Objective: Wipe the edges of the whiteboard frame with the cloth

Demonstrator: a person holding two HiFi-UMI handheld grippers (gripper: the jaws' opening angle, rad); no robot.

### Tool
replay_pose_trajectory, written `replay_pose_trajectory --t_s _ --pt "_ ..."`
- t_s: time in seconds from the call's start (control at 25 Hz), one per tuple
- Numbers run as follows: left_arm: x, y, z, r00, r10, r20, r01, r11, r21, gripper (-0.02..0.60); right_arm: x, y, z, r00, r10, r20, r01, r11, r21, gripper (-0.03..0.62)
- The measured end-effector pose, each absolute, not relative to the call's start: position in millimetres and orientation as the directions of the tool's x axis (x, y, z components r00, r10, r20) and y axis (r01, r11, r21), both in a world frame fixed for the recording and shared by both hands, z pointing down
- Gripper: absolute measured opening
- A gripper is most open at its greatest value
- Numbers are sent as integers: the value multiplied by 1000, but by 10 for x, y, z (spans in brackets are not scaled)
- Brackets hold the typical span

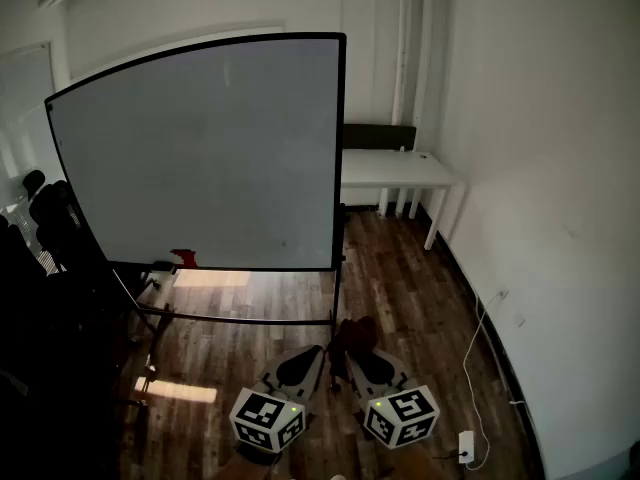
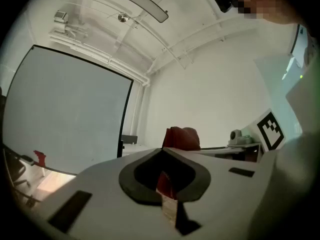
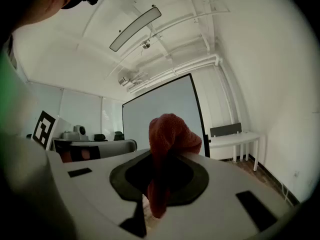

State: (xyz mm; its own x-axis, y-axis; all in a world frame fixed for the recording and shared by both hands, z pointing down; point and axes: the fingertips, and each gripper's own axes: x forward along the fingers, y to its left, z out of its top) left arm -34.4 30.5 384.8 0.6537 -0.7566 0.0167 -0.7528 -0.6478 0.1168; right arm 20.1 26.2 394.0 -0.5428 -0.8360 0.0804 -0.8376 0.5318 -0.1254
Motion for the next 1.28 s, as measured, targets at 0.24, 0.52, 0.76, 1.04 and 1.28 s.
replay_pose_trajectory --t_s 0.24,0.52,0.76,1.04,1.28 --pt "-254 282 3864 651 -759 18 -756 -645 117 8 315 234 3950 -547 -835 69 -833 533 -151 44" --pt "-172 262 3849 646 -763 25 -760 -641 107 8 429 216 3947 -554 -830 58 -824 538 -175 44" --pt "-94 179 3772 624 -781 21 -779 -620 97 8 609 142 3863 -571 -820 42 -813 558 -166 44" --pt "-11 10 3643 600 -800 11 -797 -598 87 8 731 -40 3726 -582 -813 20 -804 573 -158 44" --pt "-4 -295 3588 609 -793 3 -790 -606 94 8 684 -332 3705 -585 -810 31 -804 575 -154 43"
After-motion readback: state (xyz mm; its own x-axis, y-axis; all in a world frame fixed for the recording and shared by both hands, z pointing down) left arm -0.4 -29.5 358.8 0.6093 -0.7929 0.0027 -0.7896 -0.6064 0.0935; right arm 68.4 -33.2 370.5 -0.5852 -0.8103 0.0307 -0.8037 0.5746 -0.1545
